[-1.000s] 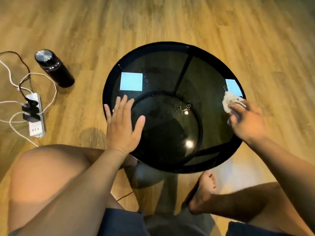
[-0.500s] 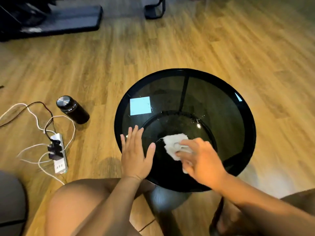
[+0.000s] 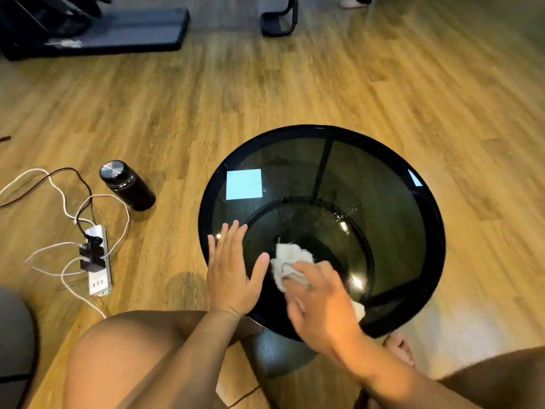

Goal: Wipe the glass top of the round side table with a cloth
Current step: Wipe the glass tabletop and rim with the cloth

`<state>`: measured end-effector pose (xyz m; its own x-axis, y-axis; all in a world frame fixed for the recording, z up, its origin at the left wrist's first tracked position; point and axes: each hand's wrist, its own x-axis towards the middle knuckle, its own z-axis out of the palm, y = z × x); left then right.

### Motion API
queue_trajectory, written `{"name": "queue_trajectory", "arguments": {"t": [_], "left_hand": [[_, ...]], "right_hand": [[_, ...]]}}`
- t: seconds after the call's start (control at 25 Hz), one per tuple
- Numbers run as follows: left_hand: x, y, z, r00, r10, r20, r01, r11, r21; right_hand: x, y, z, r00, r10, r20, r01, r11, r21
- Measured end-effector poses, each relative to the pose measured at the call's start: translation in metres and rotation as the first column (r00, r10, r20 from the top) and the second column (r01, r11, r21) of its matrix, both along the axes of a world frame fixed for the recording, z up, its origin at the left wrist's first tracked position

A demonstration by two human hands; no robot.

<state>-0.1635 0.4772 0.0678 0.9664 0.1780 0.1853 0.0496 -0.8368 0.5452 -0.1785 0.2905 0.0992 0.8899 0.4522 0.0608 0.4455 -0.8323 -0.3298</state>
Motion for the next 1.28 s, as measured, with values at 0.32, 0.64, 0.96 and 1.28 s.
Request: {"name": "queue_trajectory", "arguments": {"t": [0.32,0.64,0.96,1.28], "left_hand": [[0.001,0.001,0.0,1.0,0.027,-0.001,-0.027,0.999,0.023],[0.004,0.002,-0.003,0.997,0.07,-0.016,-0.07,0.998,0.008],[0.002,0.002,0.001,0.999,0.04,0.026,-0.039,0.999,-0.035],[0.004,0.002,-0.001,0.998,0.062,0.008,-0.061,0.998,-0.018]], "right_hand": [[0.077,-0.111,-0.007,0.997,0.019,0.077,-0.011,0.995,-0.098],[0.109,-0.117,-0.01,0.887,-0.449,0.109,0.46,0.882,-0.105],[-0.018,0.016,-0.008,0.953,0.301,0.033,-0.302,0.953,0.026],[0.119,-0.189,0.001,0.859,-0.51,0.039,0.511,0.852,-0.111]]}}
